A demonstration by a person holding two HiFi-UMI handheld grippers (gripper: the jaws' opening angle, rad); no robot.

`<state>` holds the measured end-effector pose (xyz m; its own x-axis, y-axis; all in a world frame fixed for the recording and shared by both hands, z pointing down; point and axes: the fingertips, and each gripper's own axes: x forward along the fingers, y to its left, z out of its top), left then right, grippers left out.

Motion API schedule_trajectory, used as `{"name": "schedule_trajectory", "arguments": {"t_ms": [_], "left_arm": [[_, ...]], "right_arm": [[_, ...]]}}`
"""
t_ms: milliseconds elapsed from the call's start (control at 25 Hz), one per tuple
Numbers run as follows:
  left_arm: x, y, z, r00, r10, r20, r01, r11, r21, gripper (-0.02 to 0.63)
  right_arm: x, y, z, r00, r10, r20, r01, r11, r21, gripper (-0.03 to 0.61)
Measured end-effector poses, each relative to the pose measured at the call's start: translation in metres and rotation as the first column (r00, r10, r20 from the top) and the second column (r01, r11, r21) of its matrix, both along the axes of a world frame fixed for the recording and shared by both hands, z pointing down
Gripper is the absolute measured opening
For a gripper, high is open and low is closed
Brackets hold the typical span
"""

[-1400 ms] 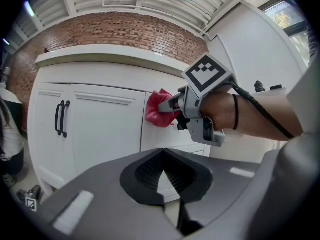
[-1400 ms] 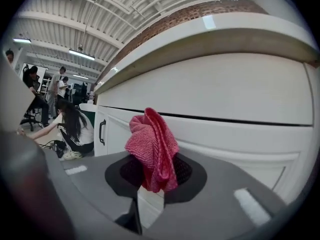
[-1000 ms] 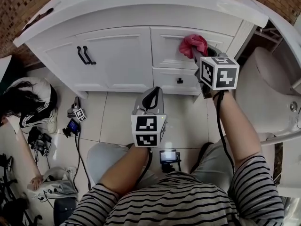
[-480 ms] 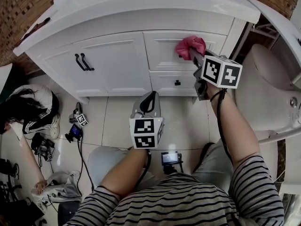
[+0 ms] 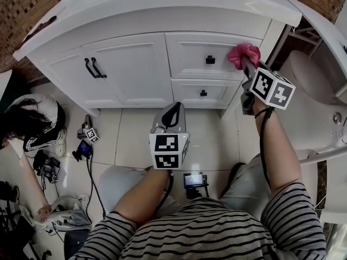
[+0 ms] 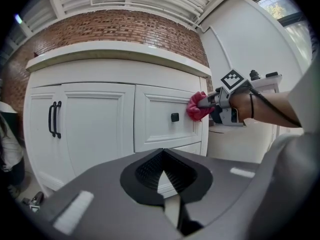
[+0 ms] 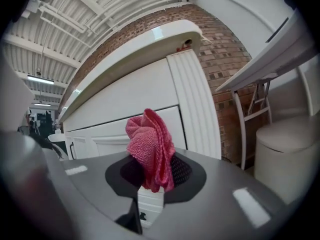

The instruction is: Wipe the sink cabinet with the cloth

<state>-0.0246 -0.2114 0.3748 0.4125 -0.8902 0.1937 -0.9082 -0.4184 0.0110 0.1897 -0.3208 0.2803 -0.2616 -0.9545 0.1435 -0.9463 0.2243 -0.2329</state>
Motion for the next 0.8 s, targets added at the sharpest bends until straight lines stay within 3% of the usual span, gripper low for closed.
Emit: {"name": "schedule_trajectory", "arguments": {"t_ms": [160,240,360,520,640,800], "left_arm": [[0.003,0.003,-0.002,1.000,0.001,-0.001,0.000,1.000,0.002,0.002],[0.002,0.006,-0.006,1.000,0.000,-0.012,0.000,1.000,0.006,0.002],[0.000,0.009,-0.014,1.000,0.007,-0.024,-0.007,1.000,0.022,0.002],[-0.006,0.010,-0.016,0.999,-0.001,-0.037,0.001,1.000,0.023,0.002],[-0.011,0.011,-0.015,0.999,-0.010,-0.036,0.011,1.000,0.021,0.002],[-0.020,0.011,-0.018,0.999,-0.021,-0.041,0.022,0.999,0.027,0.002]], "right_arm": [[0.031,0.014,-0.001,0.995,0.093,-0.020,-0.093,0.996,0.005,0.071],[0.023,0.024,-0.002,0.997,0.074,-0.026,-0.074,0.997,0.011,0.071],[-0.044,0.030,0.003,0.995,-0.091,-0.050,0.091,0.996,0.009,0.071],[-0.160,0.021,0.027,0.935,-0.328,-0.133,0.326,0.945,-0.043,0.071],[-0.202,0.001,0.047,0.910,-0.361,-0.205,0.350,0.932,-0.089,0.071],[-0.193,-0.016,0.058,0.918,-0.321,-0.234,0.300,0.946,-0.123,0.071]]}}
